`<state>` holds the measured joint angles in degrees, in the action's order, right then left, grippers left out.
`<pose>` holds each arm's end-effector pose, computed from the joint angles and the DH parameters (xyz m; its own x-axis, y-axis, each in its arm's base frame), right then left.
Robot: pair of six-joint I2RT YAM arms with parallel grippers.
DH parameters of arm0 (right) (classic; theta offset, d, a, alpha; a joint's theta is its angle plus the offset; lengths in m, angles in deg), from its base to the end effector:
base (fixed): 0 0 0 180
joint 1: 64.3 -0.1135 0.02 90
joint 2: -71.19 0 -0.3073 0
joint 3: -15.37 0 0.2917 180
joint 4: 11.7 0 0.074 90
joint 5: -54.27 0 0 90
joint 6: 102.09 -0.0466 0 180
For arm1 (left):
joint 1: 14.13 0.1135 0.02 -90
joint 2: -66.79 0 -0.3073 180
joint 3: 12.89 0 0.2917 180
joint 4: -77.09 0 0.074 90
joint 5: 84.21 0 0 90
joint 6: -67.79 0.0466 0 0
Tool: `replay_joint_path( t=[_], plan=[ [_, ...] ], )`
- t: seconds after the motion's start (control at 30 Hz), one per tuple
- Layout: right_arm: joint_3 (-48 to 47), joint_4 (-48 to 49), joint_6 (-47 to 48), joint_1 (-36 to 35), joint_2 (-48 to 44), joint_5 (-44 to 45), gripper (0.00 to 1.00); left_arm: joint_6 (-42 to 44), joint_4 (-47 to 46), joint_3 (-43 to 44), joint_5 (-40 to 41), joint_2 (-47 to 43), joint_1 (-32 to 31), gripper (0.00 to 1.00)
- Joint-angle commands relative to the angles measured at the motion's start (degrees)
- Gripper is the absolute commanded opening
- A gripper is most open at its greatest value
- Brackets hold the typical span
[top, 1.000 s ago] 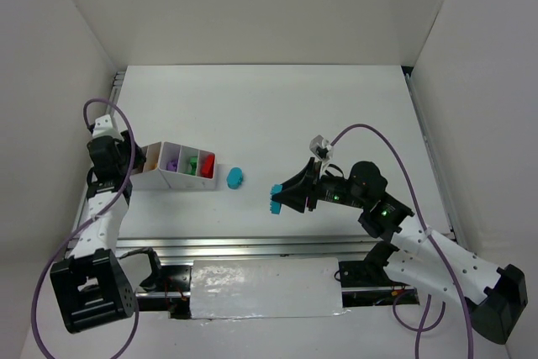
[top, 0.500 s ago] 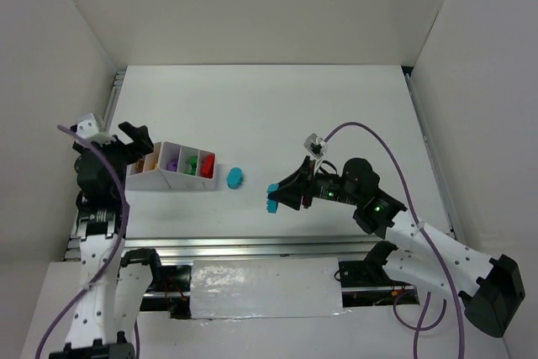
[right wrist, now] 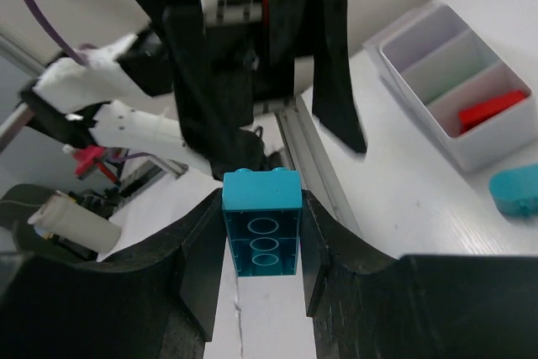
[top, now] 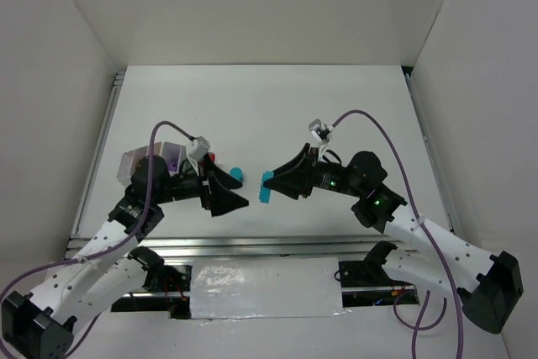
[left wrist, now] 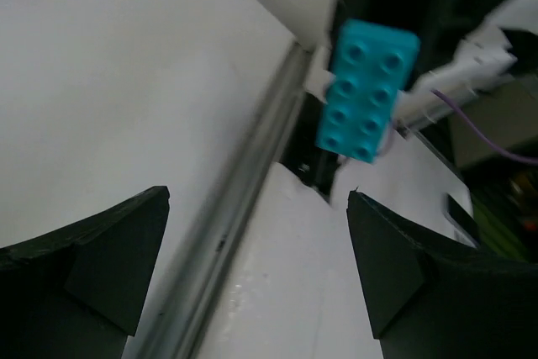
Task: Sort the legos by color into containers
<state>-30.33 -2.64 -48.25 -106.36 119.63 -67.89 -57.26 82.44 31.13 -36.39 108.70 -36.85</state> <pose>0.1469 0.1660 0.3420 -0.5004 0.2213 -0.8370 -0.8232 0.1778 0.5391 0.1643 -0.1027 0.3234 -0.5622 -0.2260 -0.7955 0.7106 0.3601 -0.6044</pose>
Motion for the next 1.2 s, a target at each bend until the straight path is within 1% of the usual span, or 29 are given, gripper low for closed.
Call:
replay_joint_path(
  t=[0.0, 0.07, 0.17, 0.2, 0.33, 0.4, 0.47, 0.53, 0.57, 0.63, 0.8, 0.87, 0.9, 0.93, 0.97, 1.0, 1.03, 1.07, 1.1, 1.13, 1.17],
  plan=[
    [-5.9, 6.84, -2.77, 0.32, 1.47, -2.99, 0.0, -3.36, -14.74, 1.52, -6.52, 0.36, -9.78, 1.0],
    [-6.86, 7.72, -4.0, 0.32, 2.97, -3.87, 0.0, -2.58, -16.14, 2.49, -6.69, 1.85, -13.99, 1.0],
    [-6.78, 10.62, -6.2, 0.23, 4.55, -6.15, 0.0, -2.04, -17.99, 2.93, -6.34, 2.3, -15.77, 0.99],
    [-6.61, 11.32, -6.72, 0.31, 4.9, -6.68, 0.0, -1.69, -18.0, 3.01, -6.17, 2.3, -15.69, 0.98],
    [-5.47, 16.42, -9.71, 0.14, 6.48, -10.19, 0.0, 2.61, -11.78, 5.38, -2.14, 1.86, -15.69, 0.98],
    [-5.29, 17.74, -10.07, -0.04, 7.01, -12.04, 0.0, 3.67, -10.97, 6.17, -1.77, 1.95, -15.69, 0.99],
    [-5.64, 17.31, -9.54, -0.47, 7.45, -11.96, 0.0, 3.5, -11.31, 6.7, -1.86, 2.3, -15.69, 0.99],
    [-5.47, 17.13, -9.02, -0.39, 7.8, -11.52, 0.0, 1.92, -12.89, 6.71, -2.56, 2.65, -15.69, 0.97],
    [-5.46, 17.22, -9.01, -0.56, 7.98, -11.35, 0.0, 1.56, -14.2, 6.88, -3.09, 3.26, -15.77, 0.91],
    [-5.64, 17.22, -8.66, -0.48, 8.33, -10.9, 0.0, 0.69, -15.27, 6.79, -3.79, 4.14, -15.69, 0.84],
    [-5.99, 17.04, -7.7, -0.56, 9.21, -9.85, 0.0, -1.07, -18.17, 6.27, -5.2, 5.28, -15.69, 0.79],
    [-5.9, 17.39, -7.35, -0.74, 9.82, -9.67, 0.0, -1.34, -18.87, 6.44, -5.46, 5.72, -15.69, 0.55],
    [-5.9, 17.57, -7.26, -0.65, 9.91, -9.85, 0.0, -1.08, -18.35, 6.7, -4.94, 5.81, -15.69, 0.41],
    [-5.73, 17.74, -7.17, -0.74, 10.0, -9.85, 0.0, -0.64, -17.57, 7.06, -4.59, 6.07, -15.69, 0.17],
    [-5.55, 18.27, -6.99, -0.65, 10.0, -9.94, 0.04, 0.06, -16.34, 8.1, -4.15, 6.16, -15.69, 0.06],
    [-5.03, 18.18, -6.73, -0.65, 9.65, -9.94, 0.46, 2.24, -12.06, 8.9, -1.8, 6.17, -15.69, 0.0],
    [-4.85, 17.75, -6.55, -0.74, 9.13, -8.63, 0.84, 3.57, -9.06, 9.95, 0.14, 6.08, -15.43, 0.0],
    [-4.5, 15.48, -5.51, -0.57, 7.64, -7.4, 0.99, 5.15, -6.07, 12.05, 1.99, 5.82, -15.08, 0.0],
    [-4.06, 13.37, -4.71, -0.13, 6.5, -5.74, 1.0, 7.51, 0.39, 13.11, 6.44, 5.73, -14.38, 0.0],
    [-3.8, 11.0, -3.84, 0.14, 5.01, -0.76, 1.0, 8.49, 3.68, 14.25, 8.23, 5.55, -10.98, 0.0],
    [-3.45, 6.54, -1.83, 0.49, 1.95, 1.64, 1.0, 9.37, 6.15, 15.74, 9.12, 5.55, -7.9, 0.0]
  ],
)
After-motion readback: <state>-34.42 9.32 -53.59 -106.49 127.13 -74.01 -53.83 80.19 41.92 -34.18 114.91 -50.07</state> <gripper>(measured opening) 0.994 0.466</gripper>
